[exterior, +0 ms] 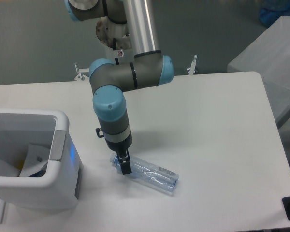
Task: Place the trash in the trash can
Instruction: 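Close the gripper around the bottle's middle, then lift the bottle and carry it over the trash bin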
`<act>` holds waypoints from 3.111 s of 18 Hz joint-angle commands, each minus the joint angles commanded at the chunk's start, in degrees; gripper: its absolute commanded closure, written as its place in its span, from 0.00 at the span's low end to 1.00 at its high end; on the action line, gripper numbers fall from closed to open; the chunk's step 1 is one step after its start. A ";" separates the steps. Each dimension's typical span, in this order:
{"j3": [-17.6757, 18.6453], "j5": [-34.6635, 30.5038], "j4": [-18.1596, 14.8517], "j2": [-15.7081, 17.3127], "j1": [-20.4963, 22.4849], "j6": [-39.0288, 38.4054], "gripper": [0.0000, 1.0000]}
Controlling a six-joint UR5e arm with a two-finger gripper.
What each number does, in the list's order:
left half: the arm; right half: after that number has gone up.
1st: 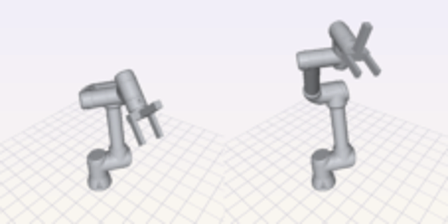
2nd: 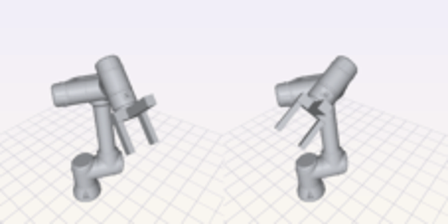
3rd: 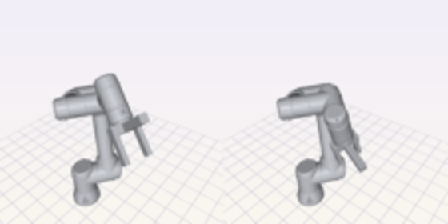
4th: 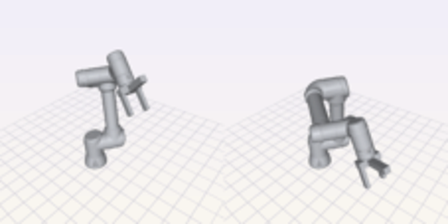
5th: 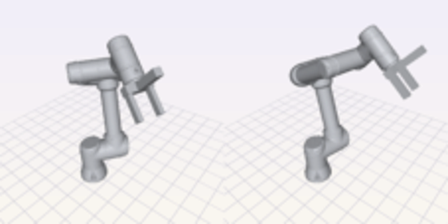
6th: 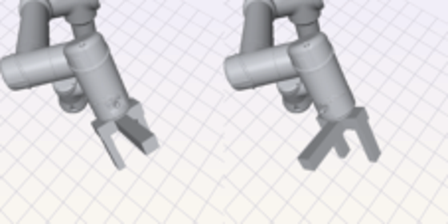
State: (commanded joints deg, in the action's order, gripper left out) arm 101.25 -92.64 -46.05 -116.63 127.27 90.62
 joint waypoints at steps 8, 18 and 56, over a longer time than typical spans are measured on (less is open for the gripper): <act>0.26 -2.28 2.11 -2.55 0.09 0.53 0.00; -0.09 -2.64 2.29 -3.08 0.44 -0.53 0.09; -9.22 -0.10 2.11 -0.01 4.74 -15.53 0.43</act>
State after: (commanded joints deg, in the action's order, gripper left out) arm 92.03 -92.74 -43.95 -116.64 132.01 75.09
